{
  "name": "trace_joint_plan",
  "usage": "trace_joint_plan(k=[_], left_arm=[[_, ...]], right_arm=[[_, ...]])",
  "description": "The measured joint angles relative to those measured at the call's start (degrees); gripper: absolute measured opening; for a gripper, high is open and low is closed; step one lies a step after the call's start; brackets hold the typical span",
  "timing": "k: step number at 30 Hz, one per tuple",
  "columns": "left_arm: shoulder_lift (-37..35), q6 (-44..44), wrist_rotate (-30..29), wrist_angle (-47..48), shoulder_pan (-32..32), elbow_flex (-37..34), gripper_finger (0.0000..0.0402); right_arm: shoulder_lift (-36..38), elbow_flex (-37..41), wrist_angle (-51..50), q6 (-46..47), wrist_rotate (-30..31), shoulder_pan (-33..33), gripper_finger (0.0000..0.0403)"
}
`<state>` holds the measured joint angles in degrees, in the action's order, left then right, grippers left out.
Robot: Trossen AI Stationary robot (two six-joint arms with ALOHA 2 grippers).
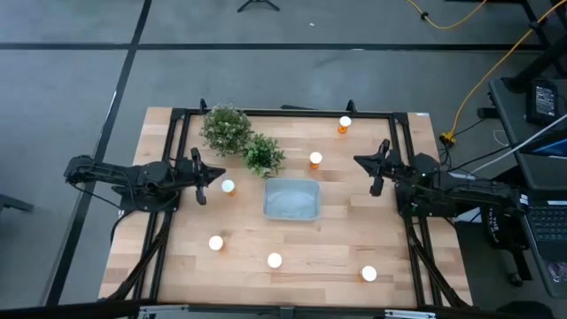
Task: Pick and place pill bottles into a basket
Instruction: Put the orange pill bottle into the grey bin
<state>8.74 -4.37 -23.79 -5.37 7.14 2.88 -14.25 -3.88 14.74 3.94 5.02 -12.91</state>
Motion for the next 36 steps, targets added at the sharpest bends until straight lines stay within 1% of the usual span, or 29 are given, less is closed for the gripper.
trace_joint_plan(k=[3, 5, 7, 9, 11, 14, 17, 20, 24, 27, 29, 33, 36], left_arm=[[3.51, -0.40, -1.91, -0.03, -1.98, 2.38, 0.0003], [6.09, -0.29, -2.54, 0.03, -3.65, 3.96, 0.0003], [8.55, 0.97, -0.84, -0.08, -5.32, 5.31, 0.0003], [10.41, 2.12, 1.71, 0.13, -6.73, 6.23, 0.0003], [12.38, 1.67, 2.23, 0.12, -7.99, 7.37, 0.0003], [14.86, 0.15, 0.73, 0.87, -9.70, 8.92, 0.0003], [17.05, 1.45, 0.38, 1.36, -11.52, 10.48, 0.0003], [18.93, 2.64, 1.36, 1.41, -13.18, 12.10, 0.0003], [20.62, 2.05, 4.67, 1.73, -14.53, 12.78, 0.0002], [21.25, -0.33, 6.71, 2.41, -14.87, 12.78, 0.0004], [21.31, -2.40, 7.76, 2.96, -14.84, 12.78, 0.0005], [21.28, -4.74, 11.95, 2.94, -14.73, 12.78, 0.0004], [21.26, -5.96, 13.32, 2.51, -14.69, 12.78, 0.0004]], right_arm=[[-2.59, -3.38, -0.72, -1.82, 0.36, 0.00, 0.0010], [-5.59, -5.21, -0.81, -2.82, 3.30, -0.07, 0.0010], [-8.59, -6.63, -1.05, -2.44, 8.32, -0.40, 0.0010], [-11.45, -7.73, -0.97, -1.32, 11.56, -1.04, 0.0010], [-14.03, -8.66, -1.10, -1.06, 11.87, -1.73, 0.0010], [-17.70, -10.23, -1.14, -0.90, 11.87, -2.14, 0.0010], [-21.13, -12.49, -1.11, 0.65, 11.88, -3.28, 0.0010], [-24.36, -15.47, -1.32, 1.61, 11.89, -4.82, 0.0010], [-28.85, -19.60, -7.37, 2.28, 11.90, -7.46, 0.0010], [-32.22, -22.18, -13.61, 3.28, 11.89, -9.17, 0.0010], [-34.03, -24.02, -16.95, 3.10, 11.89, -9.66, 0.0010], [-36.43, -27.54, -23.02, 3.17, 11.89, -9.81, 0.0010], [-37.54, -29.96, -27.62, 4.95, 11.87, -9.81, 0.0010]])
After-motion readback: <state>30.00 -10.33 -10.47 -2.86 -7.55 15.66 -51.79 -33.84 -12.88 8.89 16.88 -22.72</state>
